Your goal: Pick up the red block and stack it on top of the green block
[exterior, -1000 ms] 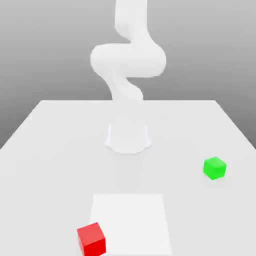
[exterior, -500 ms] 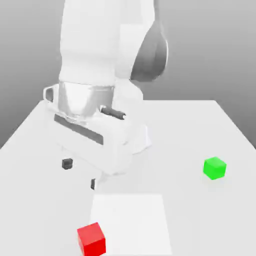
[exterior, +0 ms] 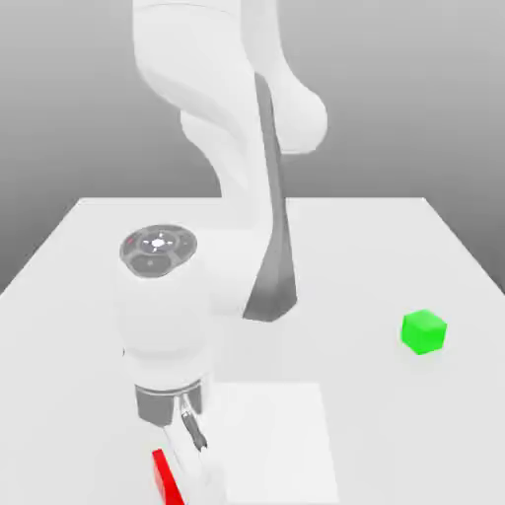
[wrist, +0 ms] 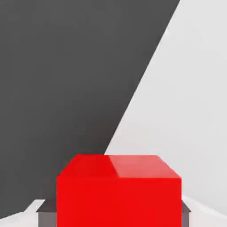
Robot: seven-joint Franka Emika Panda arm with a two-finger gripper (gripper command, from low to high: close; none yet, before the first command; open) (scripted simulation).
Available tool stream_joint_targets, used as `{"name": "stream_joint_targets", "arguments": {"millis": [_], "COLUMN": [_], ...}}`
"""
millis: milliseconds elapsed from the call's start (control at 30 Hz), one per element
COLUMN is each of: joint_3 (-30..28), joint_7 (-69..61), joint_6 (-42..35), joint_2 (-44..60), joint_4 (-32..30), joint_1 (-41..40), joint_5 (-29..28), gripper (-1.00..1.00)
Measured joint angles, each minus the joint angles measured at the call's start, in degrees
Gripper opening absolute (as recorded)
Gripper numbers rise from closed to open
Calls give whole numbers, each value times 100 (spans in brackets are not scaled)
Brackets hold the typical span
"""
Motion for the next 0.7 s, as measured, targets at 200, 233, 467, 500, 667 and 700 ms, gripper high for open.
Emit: {"name": "stream_joint_targets", "arguments": {"millis": [200,233,467,500,667,700], "joint_3": [128,197,1329,1473,2022,2179], "joint_7": [-139,-105,1268,1521,2720,2955], "joint_6": [-575,-706,-929,-949,-983,-980], "joint_2": [-684,-875,-1985,-2158,-2897,-3035], "joint_4": [-112,-170,-976,-1117,-1788,-1923], "joint_1": [-90,-48,1380,1698,2781,2929], "joint_5": [194,266,1085,1234,1818,1929], "gripper": [-100,-100,-100,-100,-100,-100]}}
